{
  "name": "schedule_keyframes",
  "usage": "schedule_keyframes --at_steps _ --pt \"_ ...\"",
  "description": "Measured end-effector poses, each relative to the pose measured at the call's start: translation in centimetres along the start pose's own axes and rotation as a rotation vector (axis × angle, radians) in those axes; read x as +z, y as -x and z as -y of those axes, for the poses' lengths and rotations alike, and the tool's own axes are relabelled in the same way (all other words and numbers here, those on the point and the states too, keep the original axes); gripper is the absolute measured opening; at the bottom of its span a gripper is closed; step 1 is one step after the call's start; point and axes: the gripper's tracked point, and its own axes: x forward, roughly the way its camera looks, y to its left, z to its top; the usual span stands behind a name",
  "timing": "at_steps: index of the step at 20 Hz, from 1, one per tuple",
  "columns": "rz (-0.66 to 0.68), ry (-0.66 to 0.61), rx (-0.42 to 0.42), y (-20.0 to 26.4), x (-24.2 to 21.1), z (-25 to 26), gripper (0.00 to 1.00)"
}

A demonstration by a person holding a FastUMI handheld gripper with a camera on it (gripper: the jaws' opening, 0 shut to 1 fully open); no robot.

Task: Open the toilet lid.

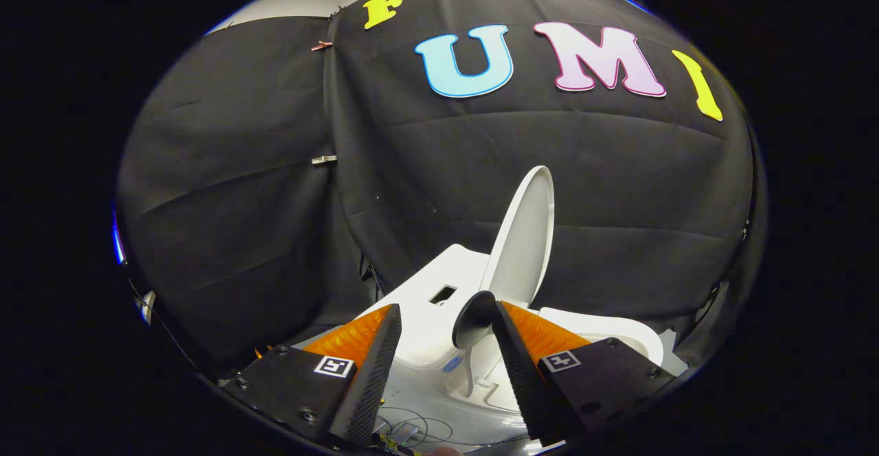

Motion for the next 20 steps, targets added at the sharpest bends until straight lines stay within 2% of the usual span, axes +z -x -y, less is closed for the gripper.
schedule_keyframes --at_steps 5,7,16,18,20 --pt "0.004 0.017 0.088 -2.7 -0.2 -3.2 0.84" --pt "-0.002 0.028 0.104 -3.8 -0.4 -3.8 1.0" --pt "0.013 0.007 0.151 -5.2 0.0 -4.3 0.99" --pt "0.018 0.027 0.174 -5.2 0.0 -4.6 0.99" --pt "0.05 0.066 0.162 -4.9 0.9 -4.2 0.99"
